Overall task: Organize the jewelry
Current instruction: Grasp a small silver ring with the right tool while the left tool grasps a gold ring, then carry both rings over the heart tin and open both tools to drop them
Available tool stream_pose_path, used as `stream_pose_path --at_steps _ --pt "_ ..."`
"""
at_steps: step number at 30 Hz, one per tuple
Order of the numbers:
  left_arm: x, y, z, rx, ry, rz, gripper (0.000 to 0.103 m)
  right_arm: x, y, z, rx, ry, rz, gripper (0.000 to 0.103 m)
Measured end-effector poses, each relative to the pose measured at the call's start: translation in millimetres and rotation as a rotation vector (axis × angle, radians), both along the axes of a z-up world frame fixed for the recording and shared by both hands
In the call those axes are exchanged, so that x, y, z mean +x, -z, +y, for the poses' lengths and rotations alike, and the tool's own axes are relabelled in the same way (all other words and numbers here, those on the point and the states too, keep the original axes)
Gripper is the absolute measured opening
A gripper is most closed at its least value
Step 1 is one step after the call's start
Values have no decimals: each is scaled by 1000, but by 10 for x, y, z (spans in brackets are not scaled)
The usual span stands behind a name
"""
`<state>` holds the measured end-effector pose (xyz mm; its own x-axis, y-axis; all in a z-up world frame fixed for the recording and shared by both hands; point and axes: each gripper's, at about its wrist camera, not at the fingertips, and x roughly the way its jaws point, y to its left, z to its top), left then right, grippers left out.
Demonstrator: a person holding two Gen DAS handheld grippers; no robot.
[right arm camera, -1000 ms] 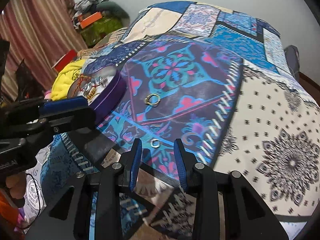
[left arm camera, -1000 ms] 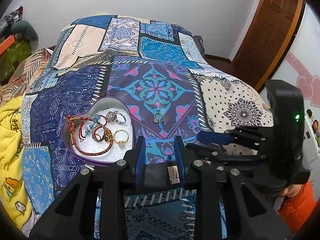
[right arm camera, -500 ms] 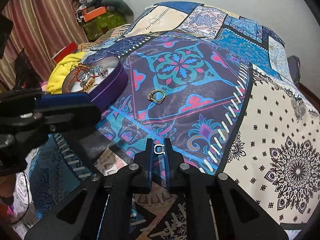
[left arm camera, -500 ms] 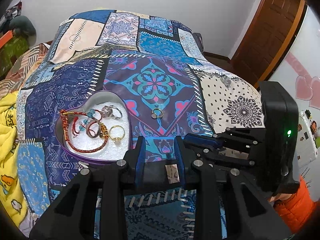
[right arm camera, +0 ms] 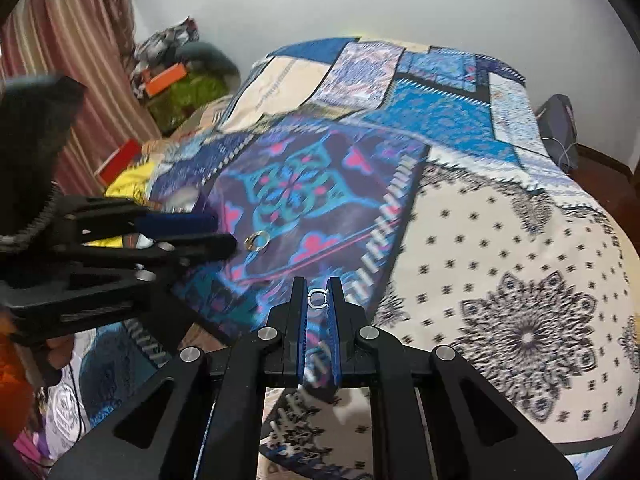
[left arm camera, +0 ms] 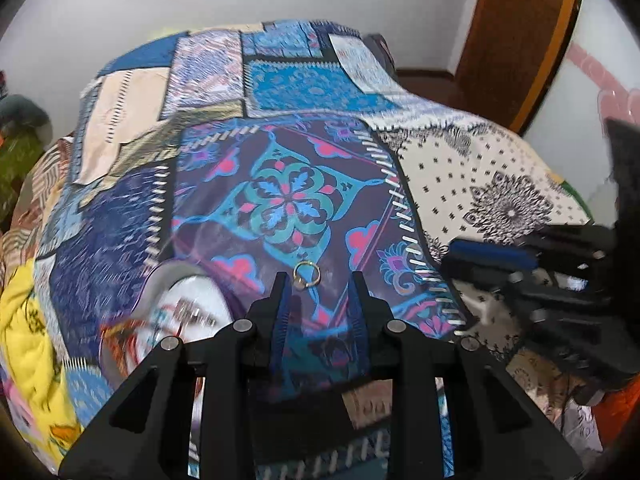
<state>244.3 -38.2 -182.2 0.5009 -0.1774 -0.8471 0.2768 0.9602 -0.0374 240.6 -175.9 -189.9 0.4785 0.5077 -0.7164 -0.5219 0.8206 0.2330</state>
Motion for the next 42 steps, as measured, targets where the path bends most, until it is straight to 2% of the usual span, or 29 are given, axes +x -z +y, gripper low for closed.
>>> stream_pose_path --at_steps 9,15,16,18,21,27,34,42 --pt "351 292 -191 209 165 122 28 81 -32 -106 47 27 -10 8" --pt "455 316 -159 188 218 172 28 108 -22 -131 60 33 -10 8" --pt "462 315 -145 178 222 174 26 112 -22 -132 61 34 -10 8" --pt "470 317 -126 169 228 174 17 115 -27 -131 62 33 -10 8" --pt "454 305 -83 131 214 175 17 115 -41 -122 56 31 -12 8" --pt "363 144 -47 81 169 117 17 95 -116 -96 45 28 -25 9" --pt "87 -340 113 22 116 -21 17 9 -310 16 40 12 -69 8" --pt "-185 -776 512 -48 22 -131 17 -82 -565 278 58 -21 -121 8"
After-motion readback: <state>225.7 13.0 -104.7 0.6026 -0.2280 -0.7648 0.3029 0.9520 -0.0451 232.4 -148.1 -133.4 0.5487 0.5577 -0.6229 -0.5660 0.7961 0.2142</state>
